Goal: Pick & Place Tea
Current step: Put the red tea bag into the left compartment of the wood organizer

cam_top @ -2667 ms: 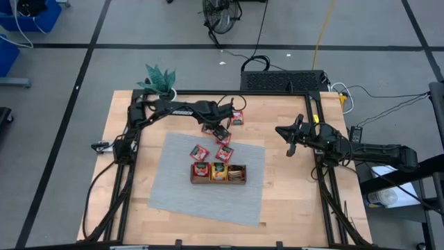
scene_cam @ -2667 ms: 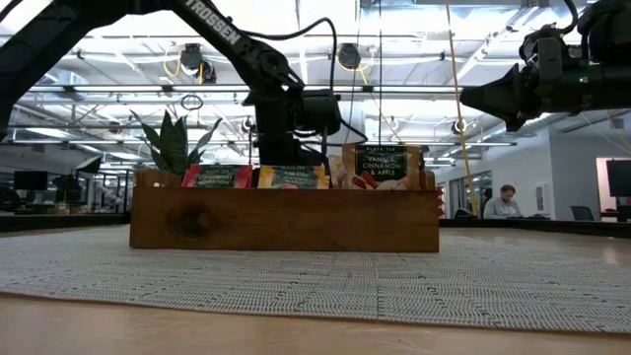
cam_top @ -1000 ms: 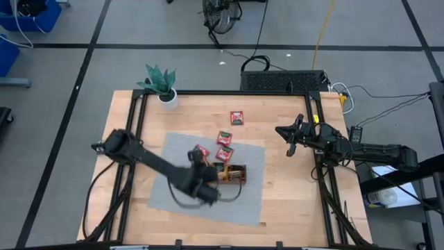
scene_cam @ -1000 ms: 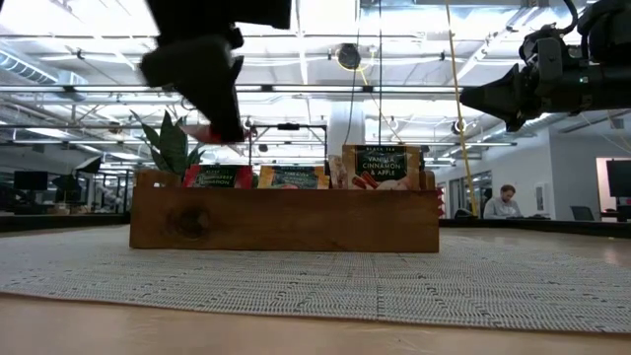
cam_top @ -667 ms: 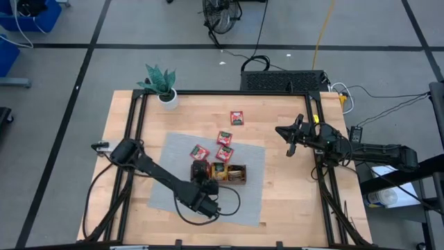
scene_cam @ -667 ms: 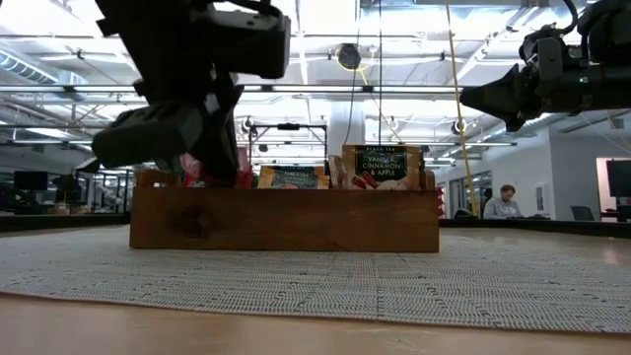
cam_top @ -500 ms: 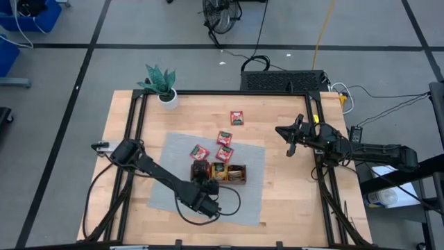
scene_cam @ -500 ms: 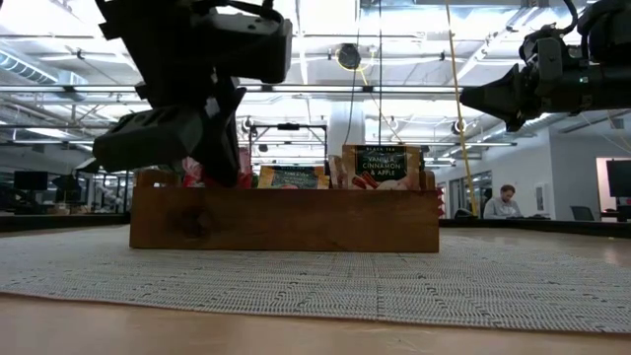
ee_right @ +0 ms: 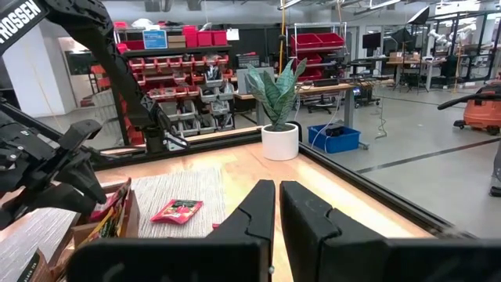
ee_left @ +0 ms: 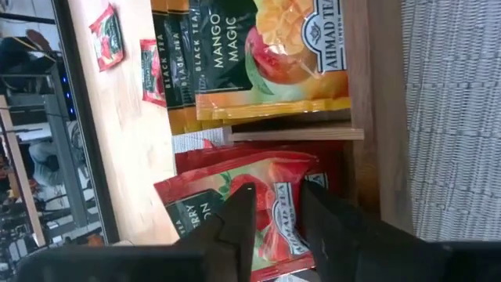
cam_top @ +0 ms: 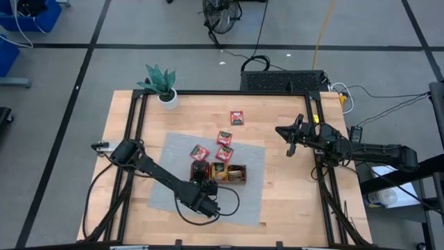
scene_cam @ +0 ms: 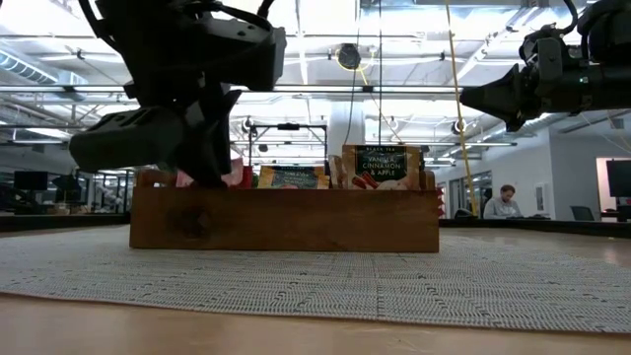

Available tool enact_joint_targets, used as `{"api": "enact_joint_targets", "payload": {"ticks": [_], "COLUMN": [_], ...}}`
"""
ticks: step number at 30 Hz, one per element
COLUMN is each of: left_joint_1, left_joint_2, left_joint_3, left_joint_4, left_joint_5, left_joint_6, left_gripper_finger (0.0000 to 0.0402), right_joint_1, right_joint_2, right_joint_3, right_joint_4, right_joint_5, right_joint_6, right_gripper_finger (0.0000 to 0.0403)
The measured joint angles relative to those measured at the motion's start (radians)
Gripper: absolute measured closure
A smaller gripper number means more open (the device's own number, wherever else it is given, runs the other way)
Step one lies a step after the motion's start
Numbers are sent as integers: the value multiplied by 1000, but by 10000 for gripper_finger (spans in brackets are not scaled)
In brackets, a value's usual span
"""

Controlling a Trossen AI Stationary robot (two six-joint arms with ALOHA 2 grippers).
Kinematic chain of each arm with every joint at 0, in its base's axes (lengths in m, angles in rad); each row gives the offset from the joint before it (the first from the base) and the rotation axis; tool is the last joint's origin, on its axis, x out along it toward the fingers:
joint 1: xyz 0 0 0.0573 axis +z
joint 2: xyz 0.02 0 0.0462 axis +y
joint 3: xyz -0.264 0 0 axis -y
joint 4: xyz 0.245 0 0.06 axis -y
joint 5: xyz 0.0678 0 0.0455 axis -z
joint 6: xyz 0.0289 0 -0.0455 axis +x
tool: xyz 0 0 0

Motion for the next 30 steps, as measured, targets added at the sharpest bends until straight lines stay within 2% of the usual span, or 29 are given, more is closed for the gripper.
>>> {"api": "enact_joint_targets", "payload": {"ticks": [10, 14, 16, 18, 22, 25, 30], "left_joint_1": [0, 0, 2, 4, 22, 52, 84], "left_joint_2": [0, -13, -28, -48, -122, -160, -138], "left_joint_3": [0, 1, 8, 25, 50, 50, 26], "left_joint_4": [-16, -63, -97, -126, -126, -83, 8], "left_joint_5": [31, 27, 28, 37, 117, 229, 370], "left_joint_6": [-2, -24, -49, -65, -76, -112, -55], "left_gripper_finger": [230, 226, 242, 274, 377, 394, 398], "right_joint_1": [0, 0, 0, 0, 0, 0, 0], "right_joint_2": [0, 0, 0, 0, 0, 0, 0], "right_joint_3": [0, 0, 0, 0, 0, 0, 0], "right_joint_4": [0, 0, 0, 0, 0, 0, 0], "right_joint_5": [0, 0, 0, 0, 0, 0, 0], "right_joint_6": [0, 0, 0, 0, 0, 0, 0], "right_gripper_finger": [390, 389, 390, 390, 389, 390, 390]}}
